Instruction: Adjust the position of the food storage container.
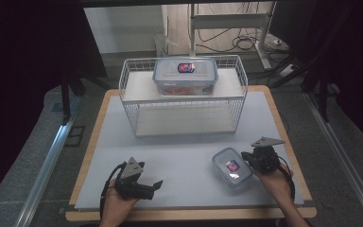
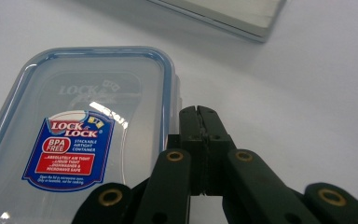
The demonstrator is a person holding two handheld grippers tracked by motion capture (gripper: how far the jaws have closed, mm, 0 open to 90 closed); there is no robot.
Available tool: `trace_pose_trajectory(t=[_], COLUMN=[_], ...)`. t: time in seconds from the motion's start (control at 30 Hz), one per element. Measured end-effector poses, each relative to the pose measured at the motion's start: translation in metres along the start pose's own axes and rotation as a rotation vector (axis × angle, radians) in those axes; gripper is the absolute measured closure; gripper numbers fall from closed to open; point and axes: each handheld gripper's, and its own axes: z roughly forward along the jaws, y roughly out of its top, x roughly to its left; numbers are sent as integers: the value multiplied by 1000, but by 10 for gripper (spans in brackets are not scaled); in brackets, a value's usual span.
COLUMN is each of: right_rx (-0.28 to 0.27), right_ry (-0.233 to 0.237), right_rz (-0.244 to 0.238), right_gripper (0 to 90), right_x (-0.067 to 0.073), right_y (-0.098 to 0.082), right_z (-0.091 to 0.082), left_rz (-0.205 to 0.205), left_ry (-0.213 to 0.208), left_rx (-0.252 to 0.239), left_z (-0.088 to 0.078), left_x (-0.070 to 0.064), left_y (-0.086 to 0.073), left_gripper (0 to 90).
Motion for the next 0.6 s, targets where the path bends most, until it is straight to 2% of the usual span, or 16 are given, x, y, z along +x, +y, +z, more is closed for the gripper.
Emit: trace_pose_trajectory(t=[0.23,0.47,0.6], right_rx=[-2,-15,-11], right_ry=[36,81,91], right_rz=[-24,-61,-87], right_gripper=[893,893,891], right_x=[15,40,44], right_y=[7,15,17], right_z=[9,22,23], left_rz=[4,2,2], left_ry=[-3,-6,-3], left_rx=[2,2,2], left_z=[1,1,0], left_x=[-1,-2,-2], left_y=[0,0,0], left_gripper=[59,59,59])
